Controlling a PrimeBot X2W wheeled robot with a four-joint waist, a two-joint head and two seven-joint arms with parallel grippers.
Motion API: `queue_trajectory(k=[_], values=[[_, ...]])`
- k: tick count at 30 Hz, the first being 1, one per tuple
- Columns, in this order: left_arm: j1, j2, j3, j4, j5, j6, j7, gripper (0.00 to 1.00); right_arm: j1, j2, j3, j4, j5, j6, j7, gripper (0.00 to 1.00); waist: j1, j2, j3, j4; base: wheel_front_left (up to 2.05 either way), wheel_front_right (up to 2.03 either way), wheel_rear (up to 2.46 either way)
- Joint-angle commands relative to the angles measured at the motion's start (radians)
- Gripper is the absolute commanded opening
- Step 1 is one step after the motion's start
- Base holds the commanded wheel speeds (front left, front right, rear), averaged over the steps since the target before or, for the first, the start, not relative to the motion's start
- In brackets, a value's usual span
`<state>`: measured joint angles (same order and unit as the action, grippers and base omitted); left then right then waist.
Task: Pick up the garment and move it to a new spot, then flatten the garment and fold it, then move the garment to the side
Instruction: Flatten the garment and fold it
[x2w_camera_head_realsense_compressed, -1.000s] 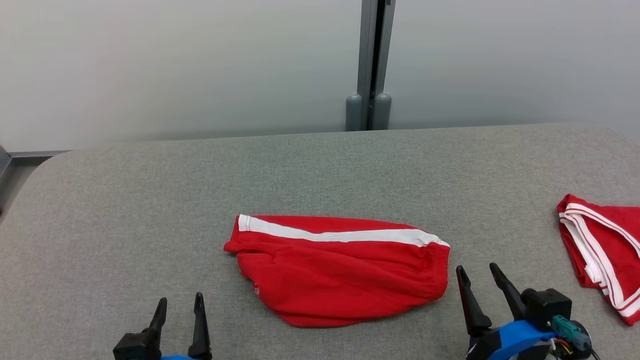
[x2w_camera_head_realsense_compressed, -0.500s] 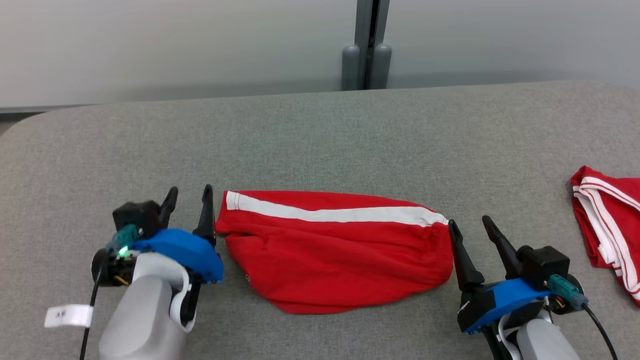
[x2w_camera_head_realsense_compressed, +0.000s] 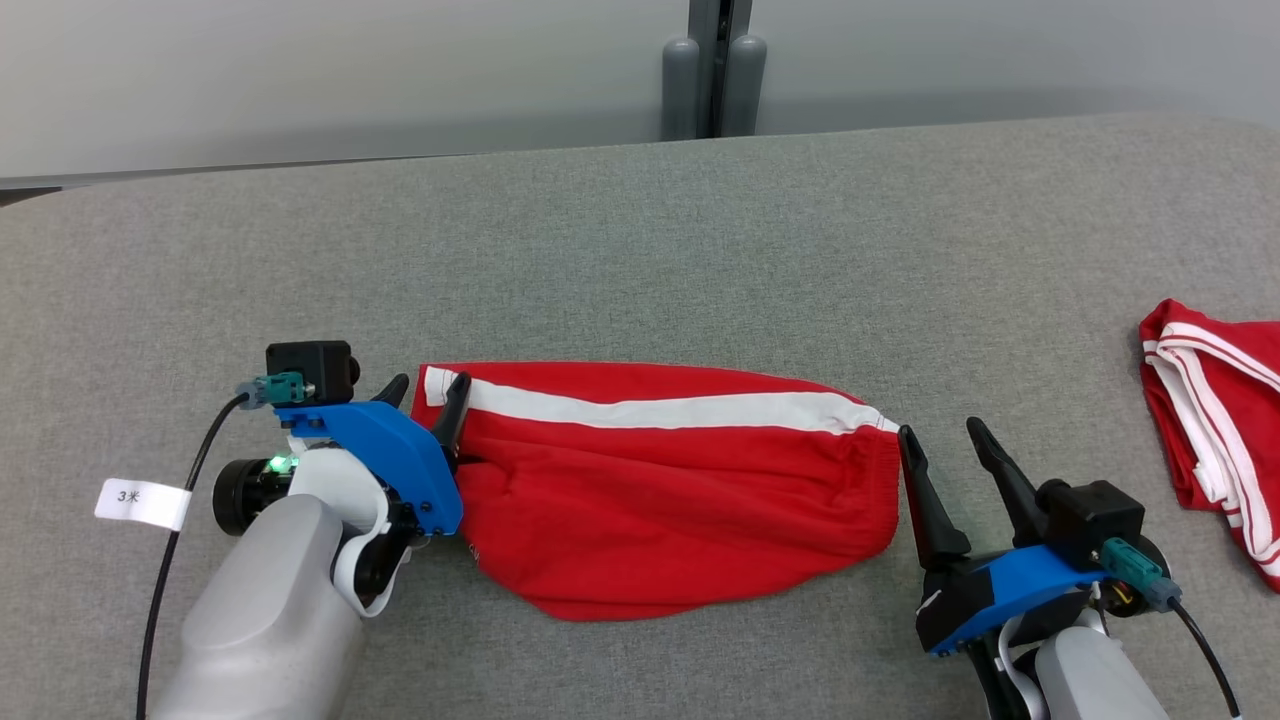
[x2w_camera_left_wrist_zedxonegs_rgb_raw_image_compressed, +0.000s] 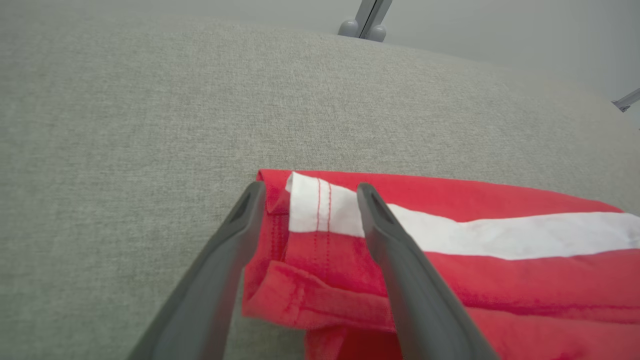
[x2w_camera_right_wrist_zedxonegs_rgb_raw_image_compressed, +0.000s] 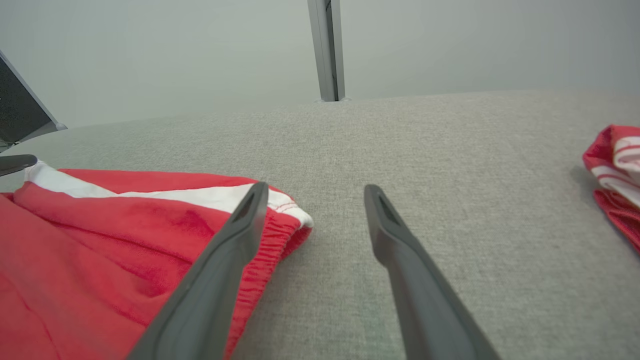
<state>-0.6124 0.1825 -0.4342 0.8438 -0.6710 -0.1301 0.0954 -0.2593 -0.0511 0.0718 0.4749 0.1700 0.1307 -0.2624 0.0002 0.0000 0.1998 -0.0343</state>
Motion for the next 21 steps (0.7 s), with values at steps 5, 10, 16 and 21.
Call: queue_trajectory(k=[5,10,16,21], values=[[-0.023,0.022,-0.054,0.01,-0.064,-0.001,0.007,1.0,-0.013,0.0,0.003,-0.005,-0.002,0.0,-0.003,1.0,-0.0002,0.0,0.004,-0.005,0.0,0.0,0.0],[-0.033,0.035,-0.107,0.013,-0.13,-0.001,0.02,1.0,-0.015,0.0,0.01,-0.006,-0.002,0.0,-0.003,1.0,-0.0002,0.0,0.009,-0.011,0.0,0.0,0.0],[-0.049,0.057,-0.152,0.037,-0.173,-0.001,-0.006,1.0,-0.019,0.0,0.018,-0.009,-0.001,0.0,-0.003,1.0,-0.0002,0.0,0.015,-0.022,0.0,0.0,0.0],[-0.068,0.063,-0.187,0.048,-0.209,-0.001,-0.013,1.0,-0.023,0.0,0.02,-0.011,0.001,0.0,-0.003,1.0,-0.0002,0.0,0.025,-0.029,0.0,0.0,0.0]])
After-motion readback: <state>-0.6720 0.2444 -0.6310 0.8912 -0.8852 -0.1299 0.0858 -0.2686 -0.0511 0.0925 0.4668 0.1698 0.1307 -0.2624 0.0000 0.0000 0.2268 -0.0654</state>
